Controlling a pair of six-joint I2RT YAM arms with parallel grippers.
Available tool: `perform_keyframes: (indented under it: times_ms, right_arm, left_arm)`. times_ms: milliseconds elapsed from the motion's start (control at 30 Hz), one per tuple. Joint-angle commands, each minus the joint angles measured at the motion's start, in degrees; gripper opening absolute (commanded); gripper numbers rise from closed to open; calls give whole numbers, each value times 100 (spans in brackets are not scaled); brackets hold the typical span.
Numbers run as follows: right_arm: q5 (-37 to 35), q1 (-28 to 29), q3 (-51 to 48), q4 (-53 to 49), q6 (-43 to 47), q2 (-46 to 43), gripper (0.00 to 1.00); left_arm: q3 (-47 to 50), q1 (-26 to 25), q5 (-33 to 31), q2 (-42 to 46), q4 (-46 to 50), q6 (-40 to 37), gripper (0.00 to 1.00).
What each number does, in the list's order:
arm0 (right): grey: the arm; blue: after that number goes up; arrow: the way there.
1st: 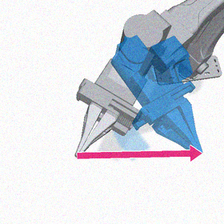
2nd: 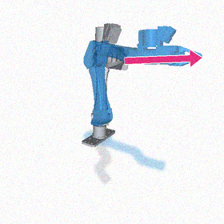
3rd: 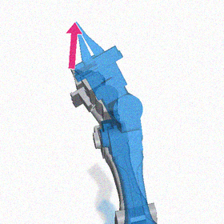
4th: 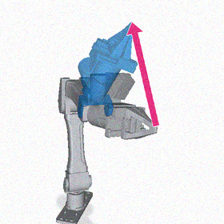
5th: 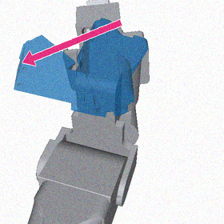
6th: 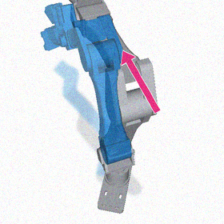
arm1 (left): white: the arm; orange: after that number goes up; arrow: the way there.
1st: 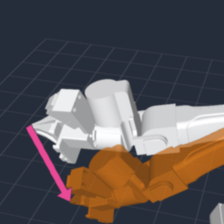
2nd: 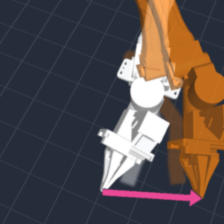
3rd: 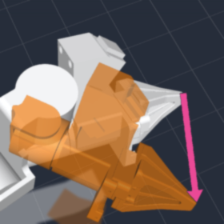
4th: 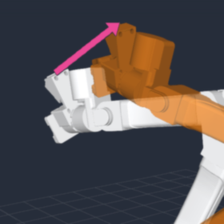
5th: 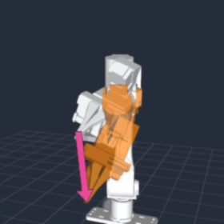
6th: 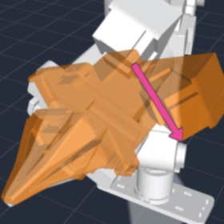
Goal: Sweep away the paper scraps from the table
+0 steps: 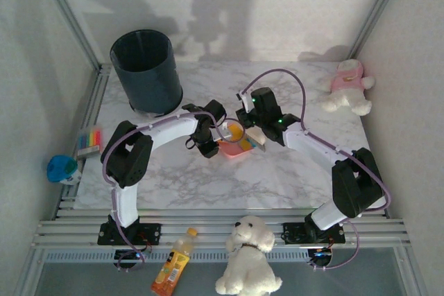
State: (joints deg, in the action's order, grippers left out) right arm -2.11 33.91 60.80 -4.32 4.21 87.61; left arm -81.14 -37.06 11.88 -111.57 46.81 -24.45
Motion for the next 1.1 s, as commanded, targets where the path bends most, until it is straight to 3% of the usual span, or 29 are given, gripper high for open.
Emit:
perform_keyframes:
  times_ms: [0,300,633,1067]
  right_arm:
    - [306,47,-98,275,-69,-285,0]
    - [-165,52,-251,420,-122,-600,0]
    - [-2067,53,-323,42,-503,-730,0]
    - [-3023,45,-760,38,-861,-846,0]
  left_arm:
    - [104,-67,-150,142,357,-25,0]
    - [172,-65,-168,233,336,-8,0]
    - [220,-65,-155,350,320,-24,0]
    - [552,-65,131,744,436,-235,0]
